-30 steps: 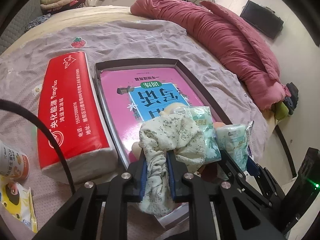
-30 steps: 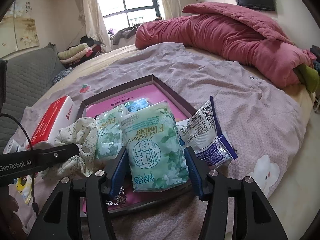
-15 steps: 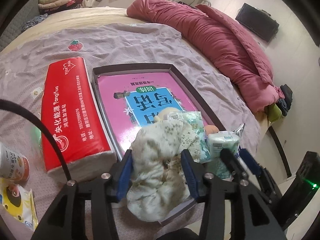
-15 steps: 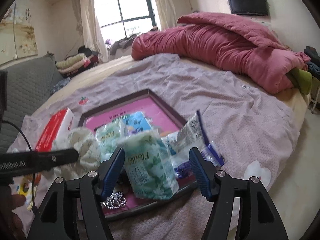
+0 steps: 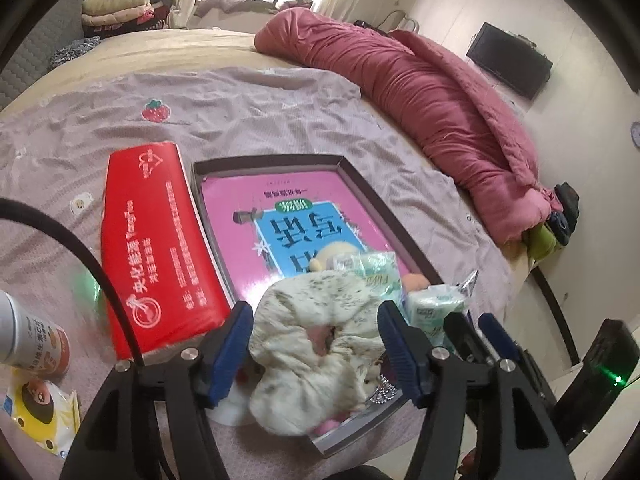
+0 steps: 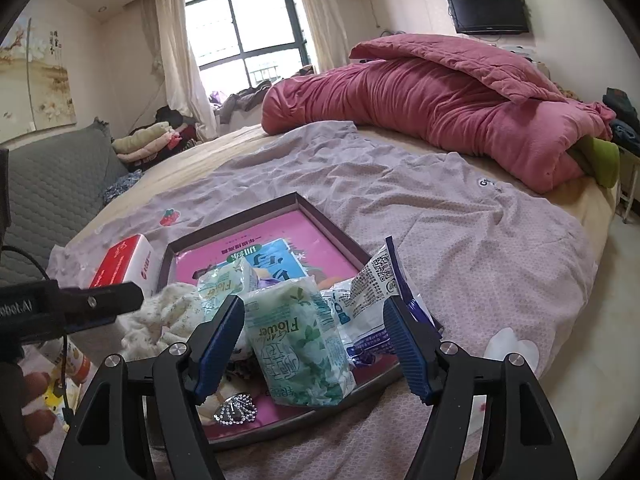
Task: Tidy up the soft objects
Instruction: 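Lower the tissue pack into the tray and open the right tool while the left tool releases the scrunchie, then withdraw both open tools from the tray back toward the pile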
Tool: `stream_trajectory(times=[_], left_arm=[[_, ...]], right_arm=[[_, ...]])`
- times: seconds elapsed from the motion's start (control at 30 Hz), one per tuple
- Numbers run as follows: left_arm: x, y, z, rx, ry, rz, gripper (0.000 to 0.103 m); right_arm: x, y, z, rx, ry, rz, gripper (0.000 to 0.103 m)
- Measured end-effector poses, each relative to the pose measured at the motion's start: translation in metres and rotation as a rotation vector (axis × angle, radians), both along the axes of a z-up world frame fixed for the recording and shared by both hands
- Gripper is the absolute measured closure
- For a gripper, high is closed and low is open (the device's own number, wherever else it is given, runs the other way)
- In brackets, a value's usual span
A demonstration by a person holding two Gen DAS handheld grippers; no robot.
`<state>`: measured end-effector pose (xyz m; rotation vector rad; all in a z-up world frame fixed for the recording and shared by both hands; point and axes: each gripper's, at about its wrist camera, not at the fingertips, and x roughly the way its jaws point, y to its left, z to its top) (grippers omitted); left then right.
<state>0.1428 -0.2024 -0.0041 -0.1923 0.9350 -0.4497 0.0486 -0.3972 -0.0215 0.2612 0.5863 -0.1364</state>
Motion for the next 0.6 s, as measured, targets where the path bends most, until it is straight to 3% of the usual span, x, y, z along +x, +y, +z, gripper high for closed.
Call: stream_trajectory(times=[0.2,0.6], left_arm=[[-0.005,0.004,0.015,-0.034,-0.037,-0.008,0.038],[-0.038,0.027,0.040,-0.012,-0.078,0.032,0.033]], right_arm=[[-0.002,0.001,0.004,-0.004,-0.021,-0.006,0.029],[-0.016,0.023,0.039,-0.040,-0.098,0.043,0.028]])
